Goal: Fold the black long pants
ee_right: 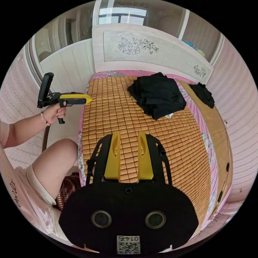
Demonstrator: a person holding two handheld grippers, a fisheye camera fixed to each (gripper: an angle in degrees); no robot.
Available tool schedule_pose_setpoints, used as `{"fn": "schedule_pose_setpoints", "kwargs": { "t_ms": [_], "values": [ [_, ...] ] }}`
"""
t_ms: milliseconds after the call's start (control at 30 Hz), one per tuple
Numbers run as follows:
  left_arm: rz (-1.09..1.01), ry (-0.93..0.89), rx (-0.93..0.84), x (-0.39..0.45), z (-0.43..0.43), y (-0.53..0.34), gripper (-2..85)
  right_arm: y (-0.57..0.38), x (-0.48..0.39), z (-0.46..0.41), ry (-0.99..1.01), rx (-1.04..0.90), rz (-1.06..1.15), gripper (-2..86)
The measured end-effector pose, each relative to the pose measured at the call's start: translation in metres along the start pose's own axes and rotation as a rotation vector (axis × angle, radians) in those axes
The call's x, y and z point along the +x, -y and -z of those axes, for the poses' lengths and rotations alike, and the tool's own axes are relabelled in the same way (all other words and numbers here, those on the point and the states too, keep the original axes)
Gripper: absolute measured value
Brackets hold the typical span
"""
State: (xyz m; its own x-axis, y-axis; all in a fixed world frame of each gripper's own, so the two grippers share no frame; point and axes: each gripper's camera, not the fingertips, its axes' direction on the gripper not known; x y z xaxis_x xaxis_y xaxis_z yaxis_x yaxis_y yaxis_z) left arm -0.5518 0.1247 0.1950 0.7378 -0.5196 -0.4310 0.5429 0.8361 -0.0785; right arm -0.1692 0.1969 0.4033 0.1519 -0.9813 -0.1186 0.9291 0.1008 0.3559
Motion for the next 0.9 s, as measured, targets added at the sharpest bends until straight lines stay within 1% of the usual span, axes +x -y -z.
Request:
{"fn": "schedule_pose_setpoints", "kwargs": {
  "t_ms": [100, 200, 267, 367, 433, 500, 567, 667, 733, 767, 833, 867, 900],
  "values": [
    [-0.008, -0.042, -0.007, -0.018, -0.012, 0.027, 5.5, 0.074, 0.006, -0.025, -0.101, -0.067, 0.0, 11.5],
    [-0.022, -0.046, 0.008, -0.029, -0.024, 0.053, 6.9, 0.13, 0.003, -0.054, -0.126, -0.123, 0.039, 12.1],
    [0.004, -0.043, 0.012, -0.037, -0.031, 0.067, 7.7, 0.156, -0.002, -0.073, -0.155, -0.155, 0.066, 12.8],
    [0.081, -0.099, 0.0, -0.053, -0.043, 0.09, 9.8, 0.187, -0.004, -0.102, -0.159, -0.199, 0.062, 13.2],
    [0.141, -0.12, -0.068, -0.06, -0.054, 0.105, 8.9, 0.197, 0.004, -0.117, -0.149, -0.252, 0.031, 10.7],
    [0.164, -0.104, -0.137, -0.064, -0.059, 0.114, 5.9, 0.199, 0.022, -0.111, -0.079, -0.239, -0.06, 6.3],
    [0.163, -0.083, -0.119, -0.066, -0.05, 0.118, 1.0, 0.194, 0.032, -0.089, -0.024, -0.171, -0.103, 3.6],
    [0.121, -0.056, -0.017, -0.066, -0.01, 0.117, -0.5, 0.182, 0.038, -0.036, -0.052, -0.077, -0.077, 1.9],
    [0.083, -0.007, 0.077, -0.067, 0.038, 0.122, -0.9, 0.175, 0.041, 0.006, -0.029, 0.006, -0.074, 1.3],
    [0.074, -0.003, 0.102, -0.068, 0.052, 0.124, -0.9, 0.171, 0.043, 0.037, -0.002, 0.078, -0.084, 1.0],
    [0.038, 0.017, 0.219, -0.069, 0.117, 0.142, -1.0, 0.165, 0.045, 0.085, 0.034, 0.191, -0.12, 0.7],
    [0.027, 0.027, 0.249, -0.068, 0.135, 0.148, -1.0, 0.157, 0.046, 0.118, 0.054, 0.281, -0.157, 0.5],
    [0.015, 0.045, 0.314, -0.065, 0.171, 0.161, -1.0, 0.147, 0.05, 0.149, 0.083, 0.37, -0.21, 0.4]
  ]
}}
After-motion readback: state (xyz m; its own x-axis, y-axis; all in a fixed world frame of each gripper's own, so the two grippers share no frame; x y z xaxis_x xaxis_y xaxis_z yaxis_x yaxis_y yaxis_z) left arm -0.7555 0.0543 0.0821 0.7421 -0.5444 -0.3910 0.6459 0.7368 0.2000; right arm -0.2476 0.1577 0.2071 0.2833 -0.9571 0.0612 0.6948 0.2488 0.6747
